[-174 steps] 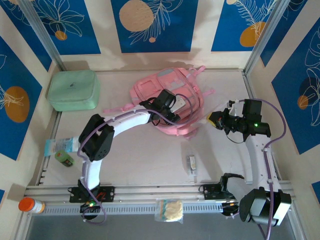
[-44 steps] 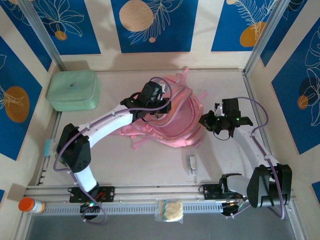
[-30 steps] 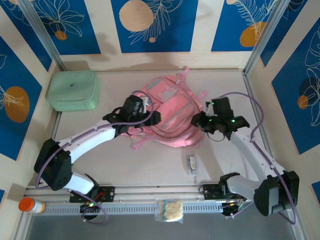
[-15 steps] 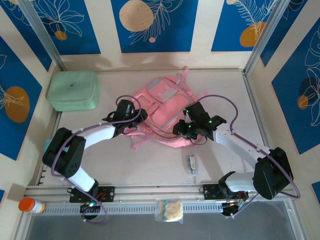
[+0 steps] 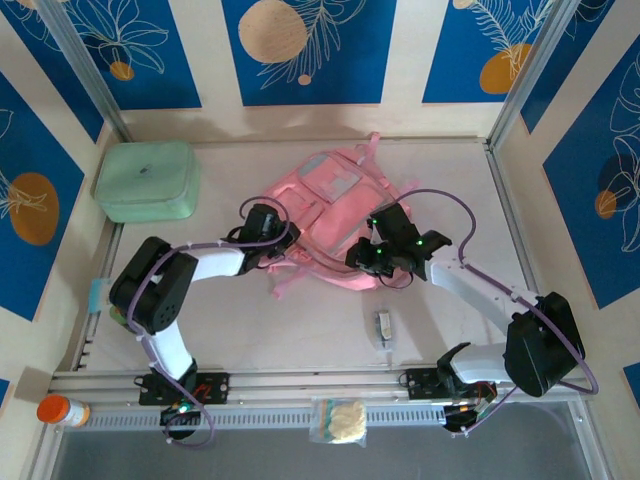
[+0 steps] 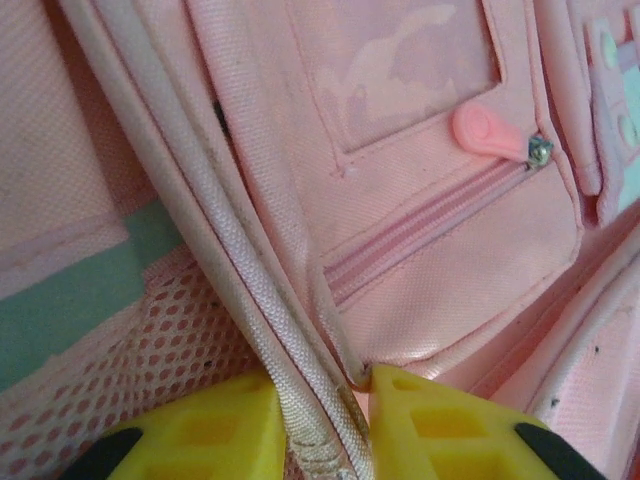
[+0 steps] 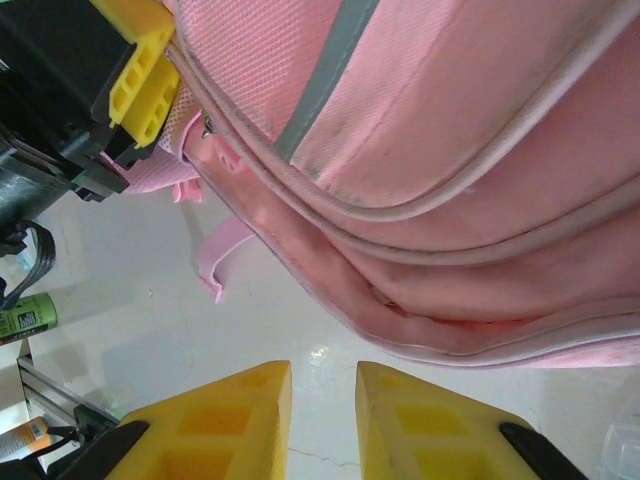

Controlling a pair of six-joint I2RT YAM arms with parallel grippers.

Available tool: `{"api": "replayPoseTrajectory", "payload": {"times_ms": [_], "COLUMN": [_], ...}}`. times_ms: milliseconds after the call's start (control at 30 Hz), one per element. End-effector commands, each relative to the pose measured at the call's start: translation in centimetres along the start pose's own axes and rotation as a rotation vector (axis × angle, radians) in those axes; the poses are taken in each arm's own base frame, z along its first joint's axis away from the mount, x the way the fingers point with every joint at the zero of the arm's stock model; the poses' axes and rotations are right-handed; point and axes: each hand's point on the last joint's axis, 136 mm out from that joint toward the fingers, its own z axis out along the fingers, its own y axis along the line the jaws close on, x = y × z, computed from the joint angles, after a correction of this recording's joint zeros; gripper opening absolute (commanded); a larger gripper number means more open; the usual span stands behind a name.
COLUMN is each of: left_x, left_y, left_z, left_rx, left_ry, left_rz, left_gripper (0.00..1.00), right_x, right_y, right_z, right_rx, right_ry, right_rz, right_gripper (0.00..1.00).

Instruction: Pack books, pencil case, and school supplies into a backpack

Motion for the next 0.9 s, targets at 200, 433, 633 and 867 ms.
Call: {"api": "replayPoseTrajectory", "payload": {"times_ms": [200,433,633,867], "left_x": [2.6,3.7,4.6,5.1], "left_y": [-3.3,-5.7,-8.3,-10.7], "left_z": [0.3,-1.3,-2.4,-4.1], "left_rx": [0.049,0.099,0.201,0.268], "left_ry": [0.011,-0.007,0.003,0.0], "left_rz": [0.024,0.012,-0.048,-0.096], "left_gripper": [0.08,0.0,0.0,0.0], "right_x": [-0.8,-0.9,0.2,-0.6], "right_y": [-1.1,-1.0,0.7,2.2], "right_z": [0.2,0.4,1.8,4.5], "right_rx": [0.07,0.15,0.168,0.141], "right_ry": [-0.006,-0.023,-0.074,-0.182], "right_rz": [-0.024,-0.029,0.045,0.141], "right_gripper": [0.24,0.25,0.31,0.34]}}
